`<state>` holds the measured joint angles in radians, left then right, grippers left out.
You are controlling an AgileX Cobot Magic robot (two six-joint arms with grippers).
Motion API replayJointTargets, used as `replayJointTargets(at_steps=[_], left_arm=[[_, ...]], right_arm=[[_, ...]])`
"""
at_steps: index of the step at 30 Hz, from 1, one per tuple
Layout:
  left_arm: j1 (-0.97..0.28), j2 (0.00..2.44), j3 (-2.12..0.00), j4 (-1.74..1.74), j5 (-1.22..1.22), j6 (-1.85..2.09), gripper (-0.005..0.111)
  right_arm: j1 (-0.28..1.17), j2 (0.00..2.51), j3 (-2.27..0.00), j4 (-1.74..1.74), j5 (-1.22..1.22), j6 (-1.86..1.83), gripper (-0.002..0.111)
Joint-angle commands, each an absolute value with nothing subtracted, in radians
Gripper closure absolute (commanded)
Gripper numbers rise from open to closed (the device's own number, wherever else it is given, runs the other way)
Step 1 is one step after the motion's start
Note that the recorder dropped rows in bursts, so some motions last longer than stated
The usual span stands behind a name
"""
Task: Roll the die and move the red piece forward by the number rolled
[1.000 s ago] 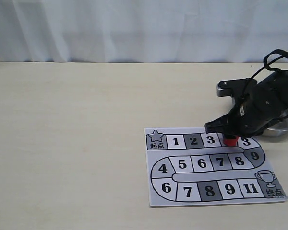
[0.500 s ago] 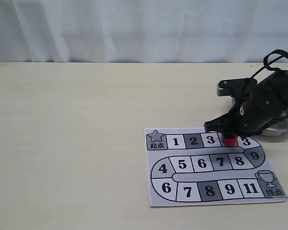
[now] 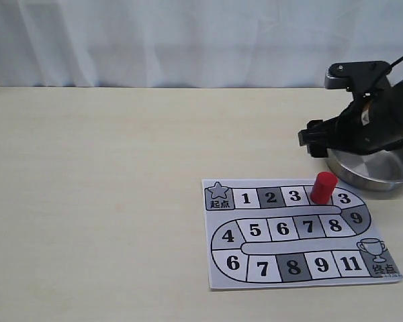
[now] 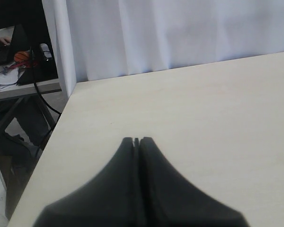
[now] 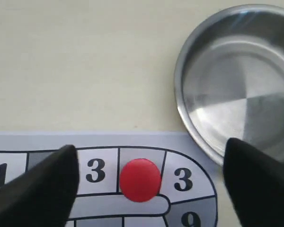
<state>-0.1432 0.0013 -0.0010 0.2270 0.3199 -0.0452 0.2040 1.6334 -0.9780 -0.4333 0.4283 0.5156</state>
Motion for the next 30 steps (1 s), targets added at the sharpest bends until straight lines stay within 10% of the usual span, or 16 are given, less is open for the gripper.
replayJointTargets(at_steps=[1, 3, 30], left_arm=[[-0.152, 0.000, 0.000, 0.228, 0.319, -0.051, 0.107], [-0.152, 0.000, 0.000, 0.228, 0.319, -0.051, 0.107], [-0.152, 0.000, 0.000, 0.228, 0.319, -0.051, 0.107]], right_arm=[[0.200, 1.582, -0.972, -0.476, 0.517, 0.508, 0.076], [0.200, 1.558, -0.949, -0.476, 0.549, 0.506, 0.103], [0.071, 0.387, -0.344, -0.465, 0.203, 0.538, 0.104]])
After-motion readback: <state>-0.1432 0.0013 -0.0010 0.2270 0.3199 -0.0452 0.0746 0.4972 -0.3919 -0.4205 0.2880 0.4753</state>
